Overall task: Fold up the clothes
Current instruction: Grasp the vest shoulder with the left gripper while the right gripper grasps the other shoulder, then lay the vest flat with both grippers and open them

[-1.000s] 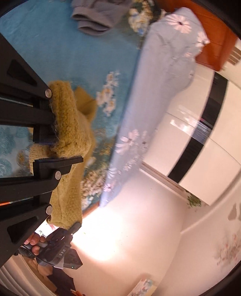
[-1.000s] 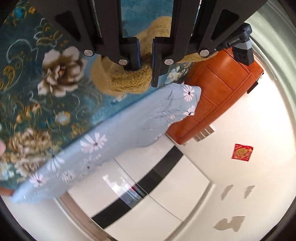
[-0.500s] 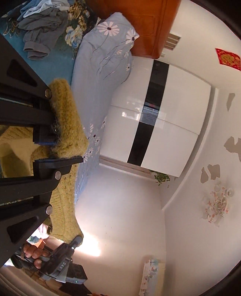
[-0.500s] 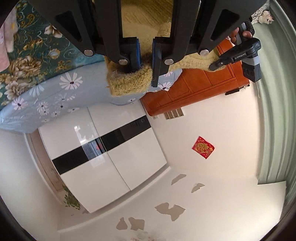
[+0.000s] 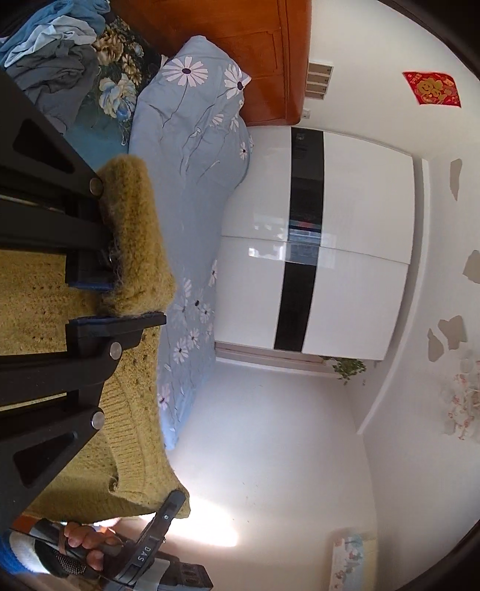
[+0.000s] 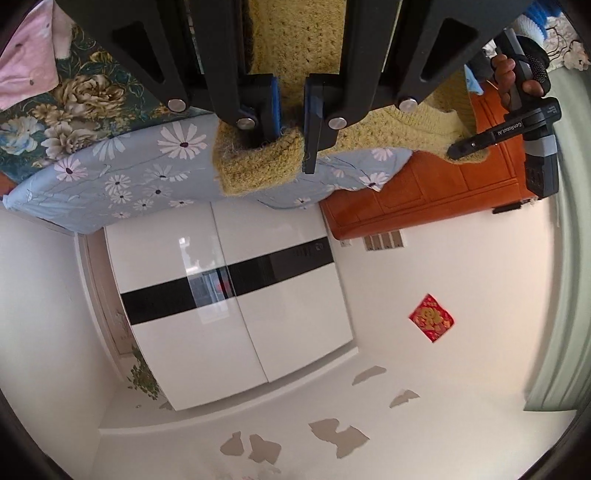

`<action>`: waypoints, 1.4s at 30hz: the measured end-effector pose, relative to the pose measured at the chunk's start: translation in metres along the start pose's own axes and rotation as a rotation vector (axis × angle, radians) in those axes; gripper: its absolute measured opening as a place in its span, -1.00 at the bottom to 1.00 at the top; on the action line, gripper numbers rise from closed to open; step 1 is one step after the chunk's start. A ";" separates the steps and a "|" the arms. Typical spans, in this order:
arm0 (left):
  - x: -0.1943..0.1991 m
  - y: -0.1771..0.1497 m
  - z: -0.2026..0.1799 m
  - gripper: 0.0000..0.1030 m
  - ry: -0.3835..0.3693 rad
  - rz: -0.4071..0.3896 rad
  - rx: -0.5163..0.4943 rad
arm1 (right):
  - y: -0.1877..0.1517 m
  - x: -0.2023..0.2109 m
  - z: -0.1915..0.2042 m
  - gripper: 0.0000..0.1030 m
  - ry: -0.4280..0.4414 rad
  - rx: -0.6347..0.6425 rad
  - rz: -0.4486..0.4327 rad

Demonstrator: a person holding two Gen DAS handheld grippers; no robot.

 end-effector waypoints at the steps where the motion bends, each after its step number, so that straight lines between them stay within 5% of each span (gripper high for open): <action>1: -0.030 -0.004 0.006 -0.79 0.010 0.040 0.012 | -0.005 -0.021 -0.013 -0.82 -0.021 -0.015 0.029; 9: -0.256 -0.083 0.063 -0.79 0.094 0.357 0.137 | -0.082 -0.187 -0.109 -0.82 -0.152 -0.132 0.283; 14: -0.342 -0.123 0.079 -0.79 0.120 0.454 0.161 | -0.113 -0.262 -0.152 -0.82 -0.209 -0.131 0.405; 22: -0.421 -0.116 0.115 -0.79 0.149 0.465 0.224 | -0.107 -0.357 -0.195 -0.82 -0.262 -0.159 0.477; 28: -0.478 -0.160 0.141 -0.78 0.178 0.584 0.234 | -0.157 -0.425 -0.224 -0.81 -0.314 -0.196 0.558; 38: -0.488 -0.192 0.175 -0.57 -0.007 0.671 0.443 | -0.196 -0.450 -0.247 -0.78 -0.313 -0.178 0.619; 41: -0.477 -0.190 0.172 -0.25 -0.013 0.689 0.429 | -0.194 -0.441 -0.244 -0.40 -0.288 -0.175 0.596; 42: -0.472 -0.189 0.169 0.00 -0.007 0.695 0.421 | -0.192 -0.437 -0.242 -0.04 -0.285 -0.171 0.589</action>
Point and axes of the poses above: each gripper's, at about its wrist camera, not at the fingertips, and x roughly against the way its jaws point, z to its left, y to its top, the point moved 3 cm from there along -x, roughly the way its jaws point, and after that the axes turned 6 degrees about z, right-handed, at the moved point
